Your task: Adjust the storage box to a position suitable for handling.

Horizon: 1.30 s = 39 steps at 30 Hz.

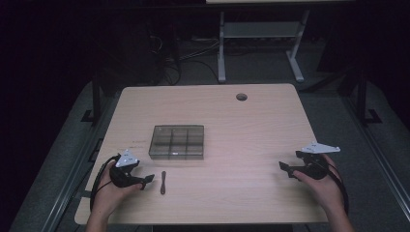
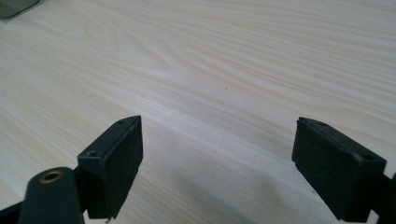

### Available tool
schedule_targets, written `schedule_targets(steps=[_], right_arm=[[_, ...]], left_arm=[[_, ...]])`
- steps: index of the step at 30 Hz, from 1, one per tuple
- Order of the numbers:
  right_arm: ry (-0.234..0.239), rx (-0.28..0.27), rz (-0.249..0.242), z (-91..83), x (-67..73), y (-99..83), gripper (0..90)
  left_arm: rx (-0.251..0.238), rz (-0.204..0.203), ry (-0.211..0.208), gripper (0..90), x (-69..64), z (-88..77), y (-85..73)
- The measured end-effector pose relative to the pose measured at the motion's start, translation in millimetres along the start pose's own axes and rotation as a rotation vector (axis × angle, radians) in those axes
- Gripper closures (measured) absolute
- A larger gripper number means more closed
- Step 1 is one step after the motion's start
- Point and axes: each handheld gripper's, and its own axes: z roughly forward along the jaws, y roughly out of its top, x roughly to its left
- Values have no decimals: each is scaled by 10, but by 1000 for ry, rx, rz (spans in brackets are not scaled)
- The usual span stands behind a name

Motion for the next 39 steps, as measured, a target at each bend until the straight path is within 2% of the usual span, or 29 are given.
schedule_targets(steps=[13, 14, 19, 24, 28, 29, 31, 33, 34, 37, 38, 39], right_arm=[[-4, -6, -6, -9, 34, 12, 145], [-8, -6, -6, -12, 36, 16, 145], [1, -9, -12, 19, 56, 38, 145], [11, -5, -34, 50, 95, 43, 145], [21, -8, -37, 42, 120, 33, 145], [16, -13, -41, 30, 123, 37, 145], [16, -18, -42, 26, 122, 39, 145], [15, -17, -44, 24, 120, 41, 145], [16, -18, -42, 26, 115, 39, 145], [11, -16, -40, 21, 113, 37, 145], [12, -20, -40, 13, 104, 34, 145], [12, -20, -40, 13, 104, 34, 145]], left_arm=[[-11, 3, 15, 167, 22, -75, 33], [-15, 5, 11, 230, 25, -82, 32], [-6, 4, 8, 248, 46, -105, 39], [-18, 2, 16, 356, 67, -162, 75], [-25, -4, 22, 401, 97, -190, 124], [-27, -5, 23, 444, 105, -196, 131], [-22, -2, 18, 455, 129, -208, 159], [-22, -5, 16, 512, 152, -225, 182], [-22, -7, 16, 571, 170, -240, 201], [-21, -4, 18, 613, 189, -250, 222], [-22, -11, 12, 682, 190, -252, 231], [-15, -6, 6, 682, 198, -257, 243]])
